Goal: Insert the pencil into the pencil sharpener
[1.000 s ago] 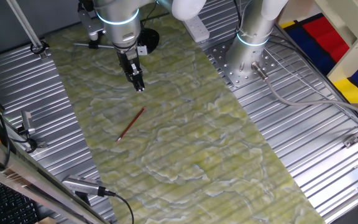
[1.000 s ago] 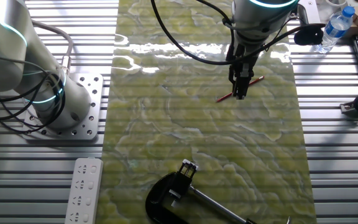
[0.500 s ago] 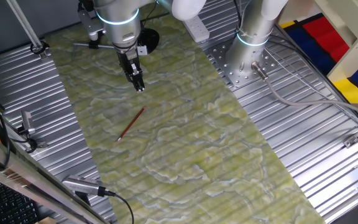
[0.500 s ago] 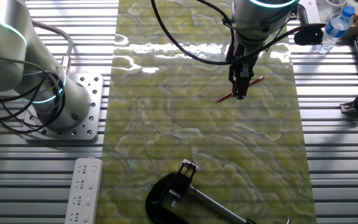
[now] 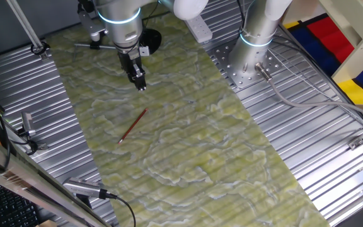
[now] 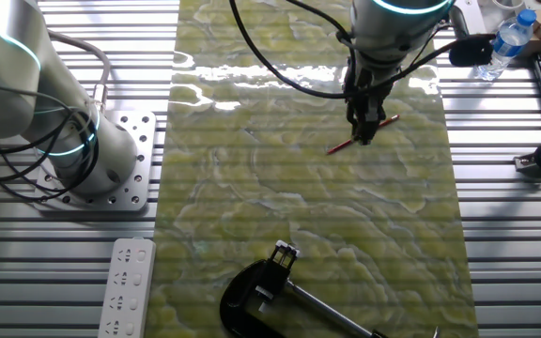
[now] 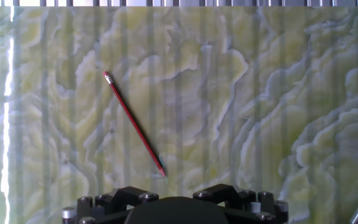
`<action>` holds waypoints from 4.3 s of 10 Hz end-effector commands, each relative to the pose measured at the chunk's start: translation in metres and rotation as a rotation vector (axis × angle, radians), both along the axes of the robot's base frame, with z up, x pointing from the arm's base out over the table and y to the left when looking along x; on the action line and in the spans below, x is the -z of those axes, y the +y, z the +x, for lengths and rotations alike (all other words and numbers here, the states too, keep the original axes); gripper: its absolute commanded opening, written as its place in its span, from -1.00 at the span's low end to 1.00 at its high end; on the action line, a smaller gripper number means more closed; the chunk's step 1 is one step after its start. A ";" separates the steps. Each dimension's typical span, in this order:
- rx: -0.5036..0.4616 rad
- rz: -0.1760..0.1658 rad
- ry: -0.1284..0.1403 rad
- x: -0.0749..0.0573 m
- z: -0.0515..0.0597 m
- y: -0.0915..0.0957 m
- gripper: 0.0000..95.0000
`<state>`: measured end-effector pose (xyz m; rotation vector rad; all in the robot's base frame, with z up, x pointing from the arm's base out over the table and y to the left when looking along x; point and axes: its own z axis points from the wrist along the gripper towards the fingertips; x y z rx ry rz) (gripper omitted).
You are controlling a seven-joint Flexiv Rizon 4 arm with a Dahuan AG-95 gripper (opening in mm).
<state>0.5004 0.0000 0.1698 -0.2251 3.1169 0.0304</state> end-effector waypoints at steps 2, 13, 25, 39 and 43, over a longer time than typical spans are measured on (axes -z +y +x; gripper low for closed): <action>-0.069 0.010 -0.006 0.001 0.000 0.000 -1.00; -0.157 0.040 -0.013 0.037 0.013 0.030 -0.20; -0.191 0.050 0.003 0.064 0.017 0.041 -0.20; -0.230 0.034 0.027 0.088 0.043 0.042 -0.20; -0.251 0.027 0.023 0.128 0.056 0.055 0.20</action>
